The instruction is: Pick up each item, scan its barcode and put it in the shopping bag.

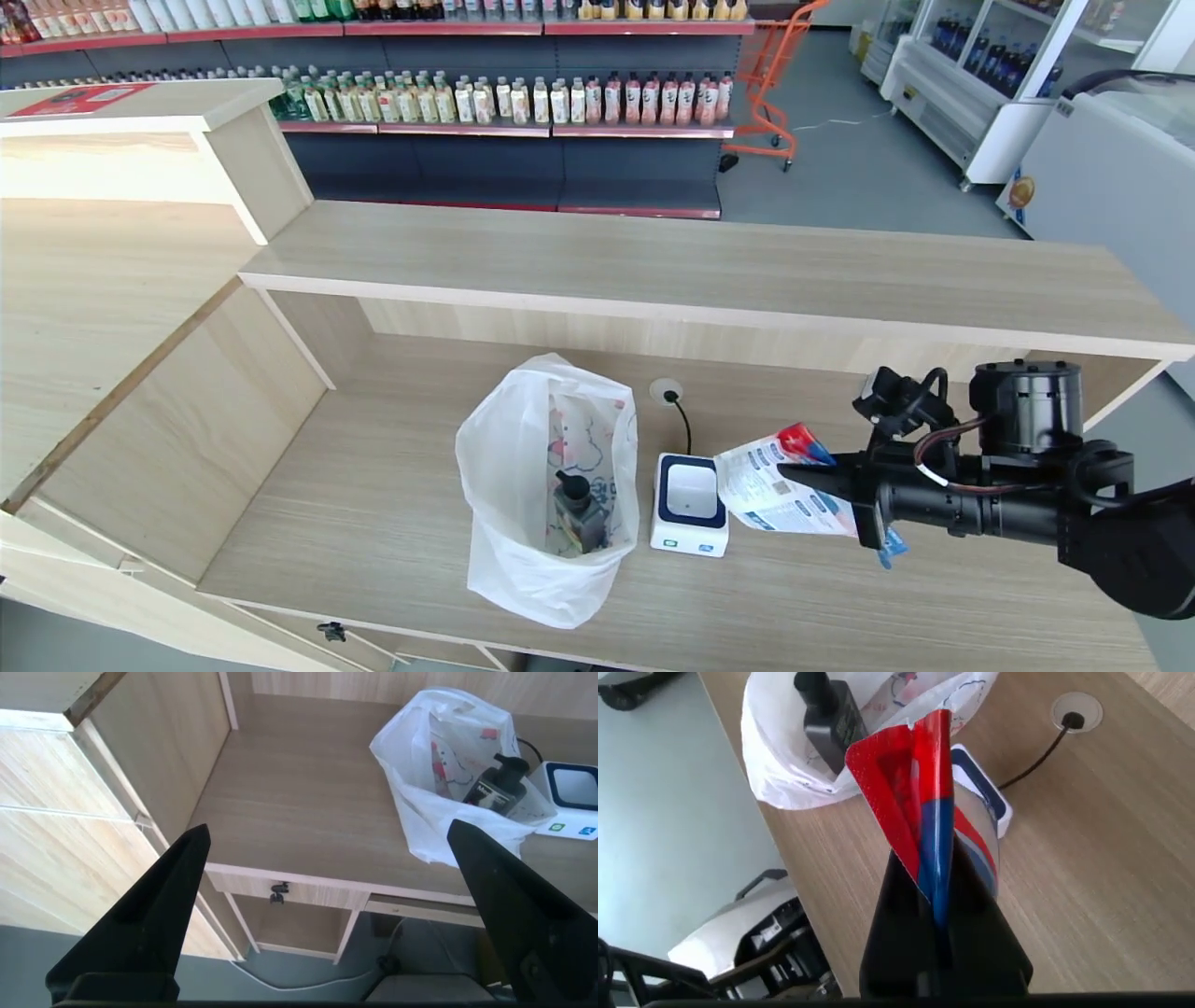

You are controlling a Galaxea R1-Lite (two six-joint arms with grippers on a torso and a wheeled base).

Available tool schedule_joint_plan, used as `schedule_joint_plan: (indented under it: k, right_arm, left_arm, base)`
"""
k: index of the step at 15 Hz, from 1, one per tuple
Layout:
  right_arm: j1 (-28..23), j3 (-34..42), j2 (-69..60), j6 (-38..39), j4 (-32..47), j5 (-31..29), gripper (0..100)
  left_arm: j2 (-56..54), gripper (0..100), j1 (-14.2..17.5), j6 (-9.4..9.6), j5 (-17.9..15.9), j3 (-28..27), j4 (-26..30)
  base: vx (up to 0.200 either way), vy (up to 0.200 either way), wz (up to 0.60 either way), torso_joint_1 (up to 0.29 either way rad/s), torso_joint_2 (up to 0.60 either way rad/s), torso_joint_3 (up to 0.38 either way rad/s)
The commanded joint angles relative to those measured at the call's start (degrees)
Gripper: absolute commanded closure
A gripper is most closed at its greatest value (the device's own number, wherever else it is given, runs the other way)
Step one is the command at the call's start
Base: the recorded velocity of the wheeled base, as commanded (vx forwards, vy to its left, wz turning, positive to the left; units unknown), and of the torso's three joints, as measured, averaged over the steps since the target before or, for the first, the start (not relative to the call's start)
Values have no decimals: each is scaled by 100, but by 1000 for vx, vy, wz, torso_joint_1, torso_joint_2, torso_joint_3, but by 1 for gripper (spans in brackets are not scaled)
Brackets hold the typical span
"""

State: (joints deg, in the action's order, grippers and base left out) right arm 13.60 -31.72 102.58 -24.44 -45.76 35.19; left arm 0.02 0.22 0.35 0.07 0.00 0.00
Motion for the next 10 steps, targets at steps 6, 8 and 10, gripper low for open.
schedule_joint_plan:
  k: [6,8,10]
  right_arm:
    - [116,-62,965,-1063,-873,181,100]
    - [318,-265,1290,-1045,-1321,181,100]
    - [468,-414,1563,-1045,-1602,207,100]
  left_arm:
    - [-2,0,4,0,1,0,0]
    - [-2,0,4,0,1,0,0]
    - [-2,0,-4,0,1,0,0]
  base:
    - [0,0,0,0,0,0]
    - [0,0,0,0,0,0]
    - [0,0,0,0,0,0]
